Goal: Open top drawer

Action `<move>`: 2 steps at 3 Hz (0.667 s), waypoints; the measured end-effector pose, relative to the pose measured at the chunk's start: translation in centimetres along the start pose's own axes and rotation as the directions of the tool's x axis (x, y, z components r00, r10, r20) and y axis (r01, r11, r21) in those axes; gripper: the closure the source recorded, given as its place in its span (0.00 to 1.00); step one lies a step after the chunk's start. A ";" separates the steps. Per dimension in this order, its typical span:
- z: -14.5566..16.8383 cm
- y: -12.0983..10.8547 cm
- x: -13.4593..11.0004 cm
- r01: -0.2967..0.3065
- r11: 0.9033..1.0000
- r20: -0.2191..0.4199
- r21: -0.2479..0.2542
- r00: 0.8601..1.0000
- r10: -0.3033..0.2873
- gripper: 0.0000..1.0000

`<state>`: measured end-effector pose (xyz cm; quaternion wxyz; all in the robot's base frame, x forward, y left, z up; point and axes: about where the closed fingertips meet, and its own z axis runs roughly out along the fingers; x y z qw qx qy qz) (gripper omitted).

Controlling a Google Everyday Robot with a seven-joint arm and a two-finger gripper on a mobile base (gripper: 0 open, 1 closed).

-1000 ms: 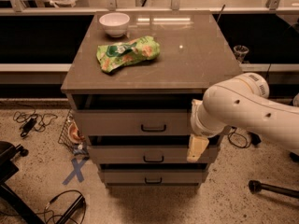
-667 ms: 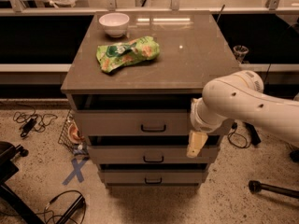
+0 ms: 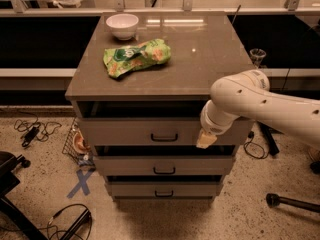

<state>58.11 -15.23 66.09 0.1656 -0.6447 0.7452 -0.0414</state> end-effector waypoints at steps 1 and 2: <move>0.2 0.4 0.5 -0.056 0.998 -0.015 -0.014 0.998 0.056 0.64; -0.1 0.5 0.5 -0.065 0.998 -0.016 -0.015 0.998 0.064 0.87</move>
Offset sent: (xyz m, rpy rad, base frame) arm -0.1453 -0.0312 0.1143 -0.0352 -0.1023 -0.1372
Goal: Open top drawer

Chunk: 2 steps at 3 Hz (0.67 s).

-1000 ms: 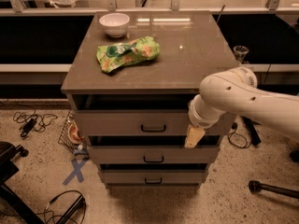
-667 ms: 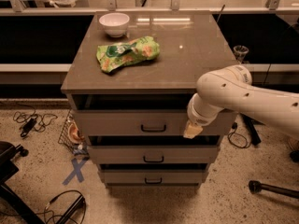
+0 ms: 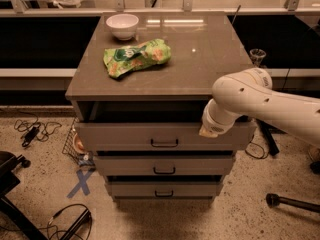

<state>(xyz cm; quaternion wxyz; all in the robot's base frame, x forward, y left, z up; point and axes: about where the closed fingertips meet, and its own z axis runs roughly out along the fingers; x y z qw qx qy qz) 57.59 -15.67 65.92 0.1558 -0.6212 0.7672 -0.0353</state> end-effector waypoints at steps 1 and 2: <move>-0.8 -0.2 -0.2 0.000 1.000 0.000 0.000 1.000 0.000 1.00; -1.1 -0.3 -0.2 0.000 1.000 0.000 0.000 1.000 0.000 1.00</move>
Offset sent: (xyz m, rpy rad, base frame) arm -0.3514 -0.0468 0.2146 -0.0053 0.0321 0.1968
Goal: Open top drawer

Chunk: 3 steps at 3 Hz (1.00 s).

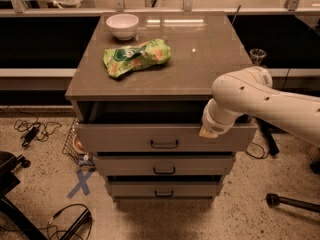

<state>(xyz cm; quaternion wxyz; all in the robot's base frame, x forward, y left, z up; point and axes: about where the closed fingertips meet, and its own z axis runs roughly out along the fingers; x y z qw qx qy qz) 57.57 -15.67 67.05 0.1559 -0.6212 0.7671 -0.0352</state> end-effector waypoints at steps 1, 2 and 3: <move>-1.2 1.2 0.3 0.011 1.000 0.005 -0.003 1.000 -0.011 1.00; -3.2 3.4 0.8 0.033 0.999 0.012 0.005 0.999 -0.033 1.00; -3.5 3.9 0.9 0.037 0.999 0.014 0.007 0.999 -0.037 1.00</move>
Offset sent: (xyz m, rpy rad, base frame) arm -0.5229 -0.0515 0.2286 -0.0120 -0.2352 0.3904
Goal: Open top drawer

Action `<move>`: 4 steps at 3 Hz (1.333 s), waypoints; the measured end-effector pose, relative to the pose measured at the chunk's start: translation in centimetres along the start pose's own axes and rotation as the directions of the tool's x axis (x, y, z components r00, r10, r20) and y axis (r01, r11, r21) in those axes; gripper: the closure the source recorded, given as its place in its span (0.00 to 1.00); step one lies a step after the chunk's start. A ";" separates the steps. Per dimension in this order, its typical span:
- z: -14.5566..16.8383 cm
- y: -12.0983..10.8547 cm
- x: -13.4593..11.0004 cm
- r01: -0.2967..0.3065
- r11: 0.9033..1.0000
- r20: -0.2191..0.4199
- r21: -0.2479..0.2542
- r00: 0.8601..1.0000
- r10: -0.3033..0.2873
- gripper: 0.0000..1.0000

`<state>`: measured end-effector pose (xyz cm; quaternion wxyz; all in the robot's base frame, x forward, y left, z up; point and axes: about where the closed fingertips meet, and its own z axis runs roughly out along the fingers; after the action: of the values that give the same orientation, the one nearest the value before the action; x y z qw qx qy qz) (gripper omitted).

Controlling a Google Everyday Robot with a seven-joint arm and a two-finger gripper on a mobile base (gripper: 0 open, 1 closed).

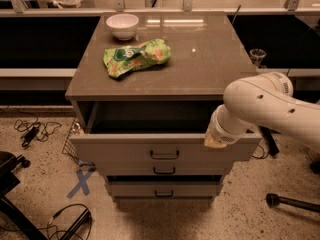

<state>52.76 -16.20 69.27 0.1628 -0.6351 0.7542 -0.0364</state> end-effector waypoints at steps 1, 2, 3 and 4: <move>0.0 0.0 0.0 0.000 1.000 0.000 0.000 1.000 0.000 1.00; -0.1 0.0 -0.1 0.002 1.000 -0.001 0.001 1.000 -0.002 0.82; 0.2 -0.2 0.0 -0.005 1.000 0.014 0.012 1.000 0.005 0.59; -0.8 -0.7 0.5 -0.001 0.999 -0.028 0.045 1.000 0.002 0.36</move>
Offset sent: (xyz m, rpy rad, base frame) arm 0.0000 0.0000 0.0000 0.0000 0.0000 0.0000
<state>53.10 -16.91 70.15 0.1663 -0.6301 0.7560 -0.0621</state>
